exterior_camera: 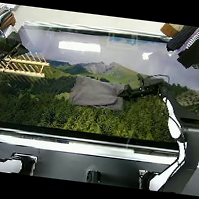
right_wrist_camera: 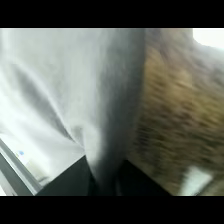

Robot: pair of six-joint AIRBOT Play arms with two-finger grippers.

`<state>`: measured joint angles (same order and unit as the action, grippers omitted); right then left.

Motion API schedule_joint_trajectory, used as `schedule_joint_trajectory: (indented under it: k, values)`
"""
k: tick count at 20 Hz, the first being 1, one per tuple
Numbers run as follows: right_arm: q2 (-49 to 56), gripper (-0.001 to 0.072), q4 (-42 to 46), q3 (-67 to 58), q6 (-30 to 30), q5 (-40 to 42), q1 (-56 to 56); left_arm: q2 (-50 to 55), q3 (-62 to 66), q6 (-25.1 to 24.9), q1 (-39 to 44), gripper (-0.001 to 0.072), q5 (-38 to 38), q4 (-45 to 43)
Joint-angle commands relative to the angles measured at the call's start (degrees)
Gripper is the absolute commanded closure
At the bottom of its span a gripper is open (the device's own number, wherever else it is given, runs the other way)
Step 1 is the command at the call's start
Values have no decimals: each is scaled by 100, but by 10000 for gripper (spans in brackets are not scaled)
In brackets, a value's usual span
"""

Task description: Fold the clothes and pants, and hang the long-sleeved shirts on hangers.

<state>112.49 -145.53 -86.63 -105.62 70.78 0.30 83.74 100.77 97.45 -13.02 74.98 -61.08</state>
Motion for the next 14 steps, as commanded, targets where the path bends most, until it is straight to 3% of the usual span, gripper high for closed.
schedule_joint_trajectory:
  k: [1, 7, 14]
  values:
    - [-334, 669, -229, -291, 420, -330, -74, 0, -2, 2, -7, 688, 2, -4]
    - [-363, 669, 254, -1825, 1731, -326, -509, 0, -2, 2, -7, 688, 31, -2]
    - [-361, 669, 680, -2710, 2256, -472, -1469, 0, -2, 7, -7, 688, 50, -2]
